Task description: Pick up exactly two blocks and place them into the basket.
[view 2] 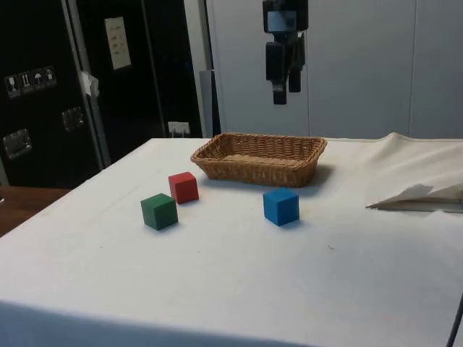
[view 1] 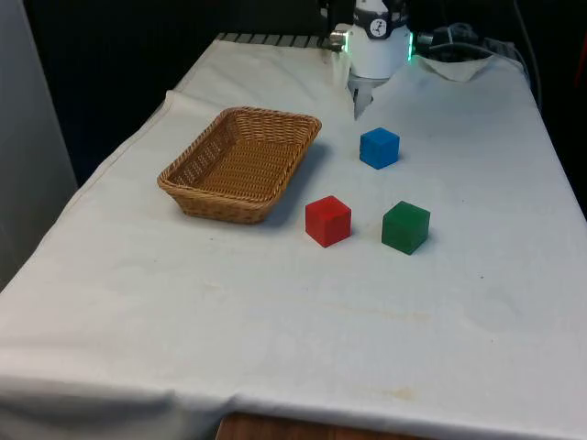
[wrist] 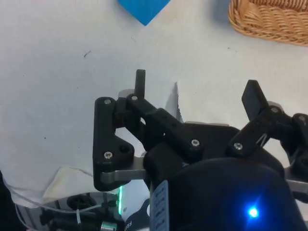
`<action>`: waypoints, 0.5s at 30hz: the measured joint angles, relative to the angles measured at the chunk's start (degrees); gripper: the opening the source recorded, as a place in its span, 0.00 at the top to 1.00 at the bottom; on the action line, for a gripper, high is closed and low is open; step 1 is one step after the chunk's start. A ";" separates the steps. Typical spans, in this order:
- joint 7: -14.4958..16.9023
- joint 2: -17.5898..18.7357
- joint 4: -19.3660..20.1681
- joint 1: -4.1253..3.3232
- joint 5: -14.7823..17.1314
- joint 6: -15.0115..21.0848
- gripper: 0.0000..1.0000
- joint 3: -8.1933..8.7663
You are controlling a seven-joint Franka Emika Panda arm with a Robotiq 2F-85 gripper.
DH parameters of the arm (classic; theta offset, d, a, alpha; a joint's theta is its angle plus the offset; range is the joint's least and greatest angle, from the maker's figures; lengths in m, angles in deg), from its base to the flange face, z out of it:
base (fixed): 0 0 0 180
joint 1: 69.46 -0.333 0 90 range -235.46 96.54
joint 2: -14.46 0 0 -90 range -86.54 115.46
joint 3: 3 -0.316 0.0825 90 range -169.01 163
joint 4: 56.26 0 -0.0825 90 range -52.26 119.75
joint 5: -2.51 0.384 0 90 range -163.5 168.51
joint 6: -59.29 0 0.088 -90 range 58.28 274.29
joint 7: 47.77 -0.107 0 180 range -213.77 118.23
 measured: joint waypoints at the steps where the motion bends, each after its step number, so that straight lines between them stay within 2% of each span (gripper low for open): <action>1: -0.06 0.00 0.06 -0.06 0.00 0.00 0.00 -0.17; 5: -1.49 0.40 0.63 -0.23 0.00 0.29 0.00 -1.95; 8: -3.15 1.55 1.20 -0.23 0.00 1.83 0.00 -3.84; 15: -4.53 4.81 1.26 -0.23 0.17 4.41 0.00 -5.50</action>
